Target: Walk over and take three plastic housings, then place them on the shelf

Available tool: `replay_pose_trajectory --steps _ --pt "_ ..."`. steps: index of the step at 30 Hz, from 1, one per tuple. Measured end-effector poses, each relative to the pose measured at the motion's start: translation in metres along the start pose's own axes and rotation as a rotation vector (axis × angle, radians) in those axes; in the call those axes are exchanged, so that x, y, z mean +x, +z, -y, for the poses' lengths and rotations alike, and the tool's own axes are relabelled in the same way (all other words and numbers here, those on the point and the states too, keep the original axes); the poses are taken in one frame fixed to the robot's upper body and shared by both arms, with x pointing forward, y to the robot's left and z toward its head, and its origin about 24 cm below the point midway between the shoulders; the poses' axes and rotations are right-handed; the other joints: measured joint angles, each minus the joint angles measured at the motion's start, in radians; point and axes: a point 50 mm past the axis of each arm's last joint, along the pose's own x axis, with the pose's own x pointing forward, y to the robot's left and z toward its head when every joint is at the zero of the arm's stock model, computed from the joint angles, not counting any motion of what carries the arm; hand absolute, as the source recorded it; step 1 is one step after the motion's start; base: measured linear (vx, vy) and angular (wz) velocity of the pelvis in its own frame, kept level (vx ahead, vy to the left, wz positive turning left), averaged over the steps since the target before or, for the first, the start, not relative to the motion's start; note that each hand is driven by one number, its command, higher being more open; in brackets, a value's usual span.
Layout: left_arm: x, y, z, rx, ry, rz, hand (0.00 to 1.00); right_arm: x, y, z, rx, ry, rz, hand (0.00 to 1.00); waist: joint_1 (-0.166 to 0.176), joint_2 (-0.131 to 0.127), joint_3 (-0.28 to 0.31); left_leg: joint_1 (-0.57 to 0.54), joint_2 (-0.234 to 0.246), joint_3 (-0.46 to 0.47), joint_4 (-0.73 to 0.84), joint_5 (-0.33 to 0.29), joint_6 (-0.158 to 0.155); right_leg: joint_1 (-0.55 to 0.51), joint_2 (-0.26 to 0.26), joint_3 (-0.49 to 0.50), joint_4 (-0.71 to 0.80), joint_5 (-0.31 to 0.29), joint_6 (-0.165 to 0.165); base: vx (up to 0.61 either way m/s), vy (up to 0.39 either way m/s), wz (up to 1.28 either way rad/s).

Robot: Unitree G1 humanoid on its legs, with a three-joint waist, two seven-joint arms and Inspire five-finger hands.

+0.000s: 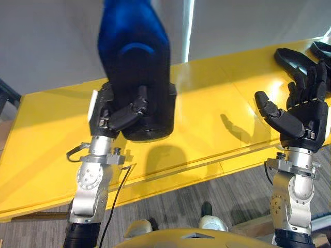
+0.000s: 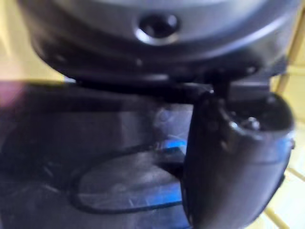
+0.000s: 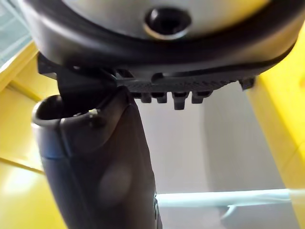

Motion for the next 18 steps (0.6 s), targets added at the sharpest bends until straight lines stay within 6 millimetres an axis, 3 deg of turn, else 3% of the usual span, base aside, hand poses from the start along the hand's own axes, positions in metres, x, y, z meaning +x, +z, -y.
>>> replay_pose_trajectory --steps 3,8,18 --pt "0.018 -0.013 0.009 -0.02 -0.007 -0.063 0.0 0.0 0.0 0.0 0.001 -0.003 -0.004 1.0 -0.026 0.0 0.0 -0.001 0.005 0.038 0.0 -0.002 -0.002 -0.022 0.009 0.038 -0.011 0.016 -0.005 -0.07 -0.03 -0.36" --pt "0.043 -0.037 0.0 -0.082 0.105 -0.214 0.0 0.0 -0.002 0.0 -0.001 0.028 -0.027 1.0 -0.087 0.001 0.001 0.006 0.019 0.109 0.004 -0.011 -0.012 -0.058 0.035 0.114 -0.019 0.033 -0.012 -0.05 -0.042 -0.42" --pt "0.071 -0.065 -0.013 -0.172 0.282 -0.384 0.0 -0.014 -0.018 -0.025 0.052 0.233 -0.141 1.0 -0.129 0.004 0.003 0.043 0.048 0.177 0.001 -0.017 -0.021 -0.067 0.067 0.178 -0.019 0.045 -0.021 -0.06 -0.053 -0.23"
